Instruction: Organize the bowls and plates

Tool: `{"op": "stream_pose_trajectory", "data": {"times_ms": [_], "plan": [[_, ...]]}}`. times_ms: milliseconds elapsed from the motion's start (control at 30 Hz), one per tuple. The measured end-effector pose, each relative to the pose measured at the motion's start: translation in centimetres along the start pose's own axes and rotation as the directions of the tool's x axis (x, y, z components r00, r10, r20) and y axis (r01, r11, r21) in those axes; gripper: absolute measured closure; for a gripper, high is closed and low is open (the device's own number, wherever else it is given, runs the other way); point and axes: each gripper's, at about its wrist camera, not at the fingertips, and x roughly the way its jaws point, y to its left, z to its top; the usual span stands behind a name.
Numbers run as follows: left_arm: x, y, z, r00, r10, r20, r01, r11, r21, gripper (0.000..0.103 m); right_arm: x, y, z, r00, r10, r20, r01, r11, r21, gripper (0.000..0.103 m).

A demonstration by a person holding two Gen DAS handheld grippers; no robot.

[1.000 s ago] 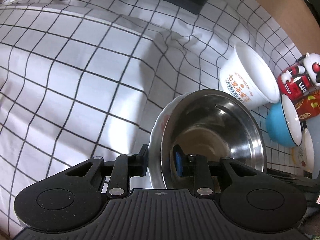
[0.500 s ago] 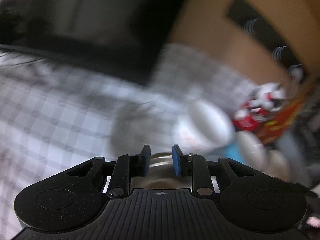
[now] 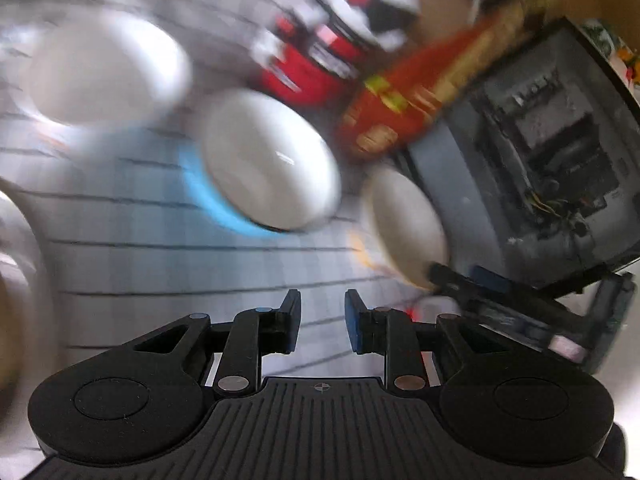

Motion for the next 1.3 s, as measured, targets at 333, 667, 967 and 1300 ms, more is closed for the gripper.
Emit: {"op": "stream_pose_trajectory", "data": {"times_ms": [333, 667, 967, 1300], "plan": [[9.4, -4.4, 1.6, 0.999, -0.002, 0.044, 0.006, 0.996, -0.087, 0.076, 5.3, -2.7, 3.1, 1.000, 0.003, -0.018, -0.006, 0.988, -0.157, 0.024], [13.2, -4.5, 2.3, 1.000, 0.010, 0.015, -0.008, 0.991, -0.136, 0.075, 10.9, -4.5, 4.1, 0.981, 0.086, -0.176, -0.090, 0.996, -0.012, 0.024], [11.4, -4.5, 1.1, 0.997, 0.066, -0.036, -0.068, 0.995, -0.069, 0.077, 10.5, -4.1, 3.9, 0.952, 0.236, -0.192, -0.232, 0.972, 0.047, 0.024], [7.2, -3.0, -2.8, 0.992, 0.092, -0.084, -0.099, 0.991, -0.089, 0.077, 9.0, -1.6, 3.2, 0.879, 0.404, -0.254, -0.398, 0.914, 0.080, 0.024]]}}
